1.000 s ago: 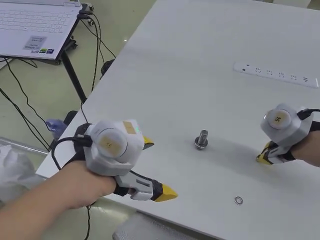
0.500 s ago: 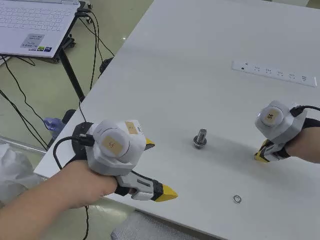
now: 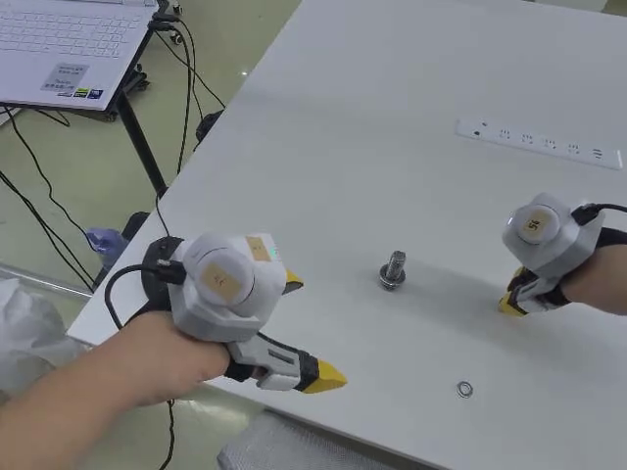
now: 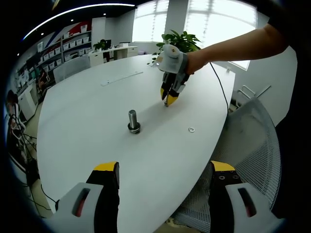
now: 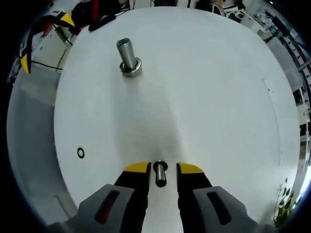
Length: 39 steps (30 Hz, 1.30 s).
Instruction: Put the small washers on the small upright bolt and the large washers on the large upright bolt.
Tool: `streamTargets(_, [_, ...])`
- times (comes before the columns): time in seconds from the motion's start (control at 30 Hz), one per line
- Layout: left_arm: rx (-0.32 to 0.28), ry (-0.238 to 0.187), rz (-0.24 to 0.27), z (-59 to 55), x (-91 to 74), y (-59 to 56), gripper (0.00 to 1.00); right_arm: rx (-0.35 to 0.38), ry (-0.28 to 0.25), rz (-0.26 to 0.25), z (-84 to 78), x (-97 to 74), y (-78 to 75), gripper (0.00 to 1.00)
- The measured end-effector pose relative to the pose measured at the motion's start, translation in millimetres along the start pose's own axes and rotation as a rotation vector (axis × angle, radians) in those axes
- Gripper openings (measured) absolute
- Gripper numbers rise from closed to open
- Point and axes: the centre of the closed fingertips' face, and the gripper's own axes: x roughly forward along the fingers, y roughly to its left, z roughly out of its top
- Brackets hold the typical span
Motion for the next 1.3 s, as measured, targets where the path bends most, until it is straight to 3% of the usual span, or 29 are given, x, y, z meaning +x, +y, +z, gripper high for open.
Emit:
streamTargets(0.3, [0.001, -0.008, 0.001, 2.5, 0.5, 0.4, 0.76, -0.009, -0.037, -0.014, 6.1, -12.7, 0.4, 0.26])
streamTargets(0.47, [0.006, -0.019, 0.000, 5.7, 2.5, 0.2, 0.77, -0.011, -0.082, -0.030, 15.0, -25.8, 1.2, 0.28])
streamTargets(0.57, [0.011, -0.017, 0.005, 6.7, 3.9, 0.8, 0.77, 0.034, -0.136, -0.029, 21.6, -33.4, 2.8, 0.29])
streamTargets(0.77, [0.025, -0.009, -0.001, 7.9, 4.9, 0.0, 0.76, 0.051, -0.180, -0.044, 20.0, -47.9, 7.4, 0.30])
streamTargets(1.13, [0.039, -0.014, 0.003, 13.4, 3.6, 0.8, 0.76, 0.034, -0.234, -0.044, 19.9, -67.2, 36.1, 0.31])
streamTargets(1.3, [0.025, -0.045, 0.010, 20.3, 3.7, 1.2, 0.77, 0.021, -0.282, -0.017, 26.3, -68.8, 54.4, 0.32])
